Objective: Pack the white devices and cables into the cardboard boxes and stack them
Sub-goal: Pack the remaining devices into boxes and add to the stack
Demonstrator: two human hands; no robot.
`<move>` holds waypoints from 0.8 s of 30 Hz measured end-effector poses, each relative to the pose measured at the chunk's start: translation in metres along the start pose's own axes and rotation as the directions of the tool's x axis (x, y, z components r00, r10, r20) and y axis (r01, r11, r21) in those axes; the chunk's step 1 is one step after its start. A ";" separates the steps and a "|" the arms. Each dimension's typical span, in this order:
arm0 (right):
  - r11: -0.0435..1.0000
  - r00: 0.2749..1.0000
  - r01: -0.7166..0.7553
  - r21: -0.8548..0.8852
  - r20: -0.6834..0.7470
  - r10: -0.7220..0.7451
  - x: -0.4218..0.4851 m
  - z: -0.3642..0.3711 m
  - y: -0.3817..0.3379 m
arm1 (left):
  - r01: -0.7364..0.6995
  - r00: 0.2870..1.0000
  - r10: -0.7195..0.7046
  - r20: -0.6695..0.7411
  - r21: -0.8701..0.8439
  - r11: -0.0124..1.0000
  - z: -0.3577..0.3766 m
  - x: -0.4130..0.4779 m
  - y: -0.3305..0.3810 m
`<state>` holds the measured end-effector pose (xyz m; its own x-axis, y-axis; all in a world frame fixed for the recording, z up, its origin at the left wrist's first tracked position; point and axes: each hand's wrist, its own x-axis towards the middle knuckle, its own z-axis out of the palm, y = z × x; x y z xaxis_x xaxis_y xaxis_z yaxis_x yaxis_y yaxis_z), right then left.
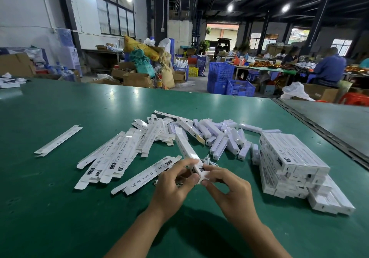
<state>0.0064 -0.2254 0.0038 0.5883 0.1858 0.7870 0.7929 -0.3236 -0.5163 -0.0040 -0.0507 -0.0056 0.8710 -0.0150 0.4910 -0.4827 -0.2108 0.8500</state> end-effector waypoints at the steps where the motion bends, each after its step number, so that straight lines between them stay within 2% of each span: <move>1: 1.000 1.000 0.001 -0.006 -0.004 -0.001 0.000 0.000 0.001 | 0.006 1.000 -0.006 -0.007 -0.006 1.000 0.000 0.000 -0.001; 9: 0.998 0.998 0.058 -0.039 0.006 -0.057 -0.001 -0.001 0.003 | 0.024 0.996 -0.028 -0.082 -0.049 0.999 0.004 0.002 -0.001; 16: 0.997 0.998 0.064 -0.040 0.020 -0.064 0.001 -0.007 0.002 | 0.036 0.999 -0.036 -0.009 -0.034 0.999 0.002 0.000 -0.001; 19: 1.000 1.000 0.007 -0.001 0.018 -0.007 0.002 -0.007 0.001 | 0.025 0.999 -0.025 0.025 -0.015 1.000 0.000 -0.001 0.001; 22: 0.987 0.990 -0.142 0.080 0.030 0.140 0.001 -0.007 -0.001 | 0.016 0.999 -0.016 0.048 -0.003 1.000 -0.002 -0.001 0.000; 24: 0.977 0.983 -0.183 0.111 0.047 0.178 0.000 -0.006 -0.002 | 0.021 0.998 -0.022 0.050 0.025 0.999 -0.002 -0.001 0.001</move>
<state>0.0039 -0.2301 0.0068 0.7272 0.1687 0.6653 0.6847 -0.2473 -0.6856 -0.0054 -0.0490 -0.0050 0.8851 -0.0594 0.4615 -0.4617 -0.2354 0.8552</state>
